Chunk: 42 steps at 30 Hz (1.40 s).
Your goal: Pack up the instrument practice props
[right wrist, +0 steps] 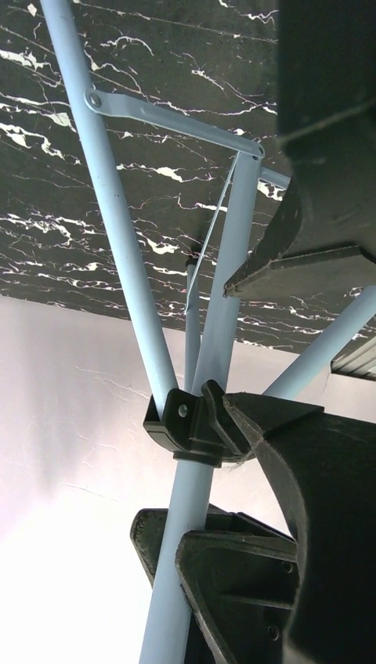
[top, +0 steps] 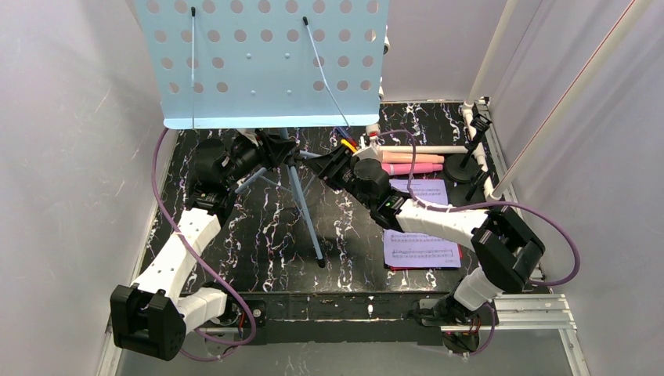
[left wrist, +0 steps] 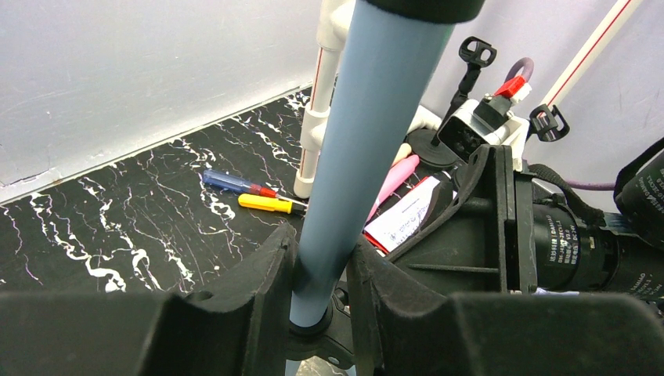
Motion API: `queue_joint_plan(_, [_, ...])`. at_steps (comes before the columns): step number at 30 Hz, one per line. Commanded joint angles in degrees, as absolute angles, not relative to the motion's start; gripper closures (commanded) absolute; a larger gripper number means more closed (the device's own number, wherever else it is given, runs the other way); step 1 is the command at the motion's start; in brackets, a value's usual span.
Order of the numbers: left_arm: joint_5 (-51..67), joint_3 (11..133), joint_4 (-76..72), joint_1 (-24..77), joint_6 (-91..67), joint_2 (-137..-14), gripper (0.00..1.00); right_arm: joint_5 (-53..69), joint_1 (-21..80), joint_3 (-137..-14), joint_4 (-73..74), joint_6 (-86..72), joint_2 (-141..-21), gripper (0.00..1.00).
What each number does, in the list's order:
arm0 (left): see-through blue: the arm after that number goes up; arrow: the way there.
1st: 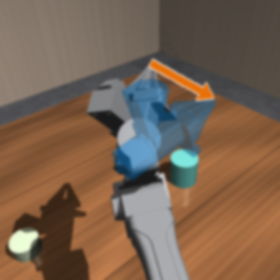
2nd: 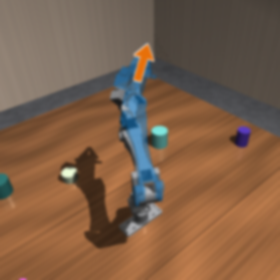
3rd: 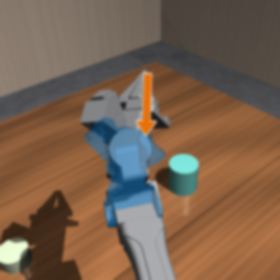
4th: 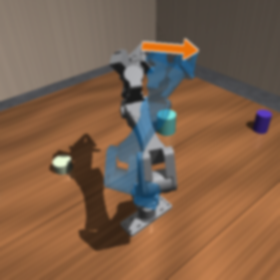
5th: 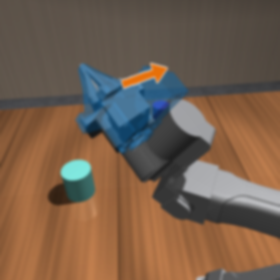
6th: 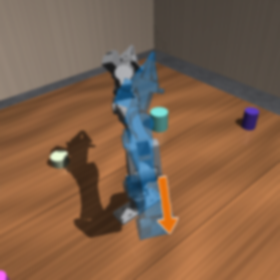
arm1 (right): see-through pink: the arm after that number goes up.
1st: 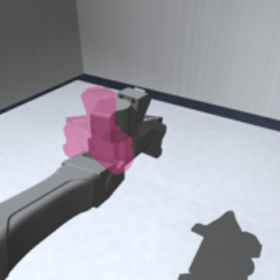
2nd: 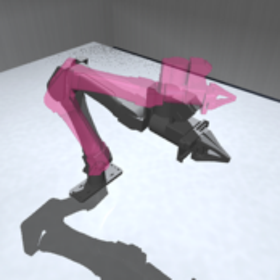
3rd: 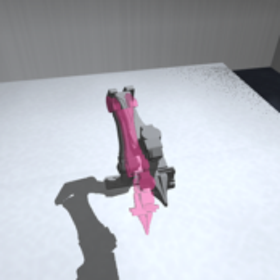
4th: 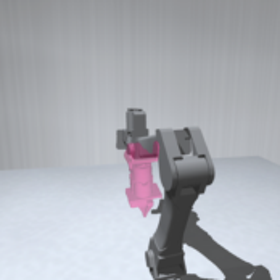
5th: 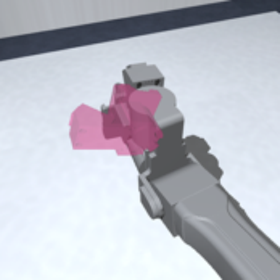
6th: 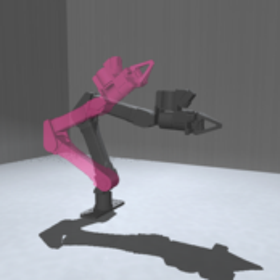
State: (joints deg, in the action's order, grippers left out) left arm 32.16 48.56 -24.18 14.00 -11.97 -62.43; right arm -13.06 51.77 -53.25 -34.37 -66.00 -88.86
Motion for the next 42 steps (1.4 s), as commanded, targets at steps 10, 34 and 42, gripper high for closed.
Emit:
queue_joint_plan(10, [36.74,49.31,-20.03,15.11,-14.66,-62.11,1.0,-17.63,53.06,-55.52,-40.55,-69.28,-85.81,0.37])
queue_joint_plan(34, [37.0,49.47,-20.11,15.08,-14.65,-62.23,1.0,-14.93,54.63,-59.69,-31.13,-71.89,-90.5,0.44])
queue_joint_plan(42, [36.96,49.48,-20.12,15.12,-14.72,-62.4,1.0,-17.93,54.7,-59.23,-28.4,-70.68,-90.47,0.43])
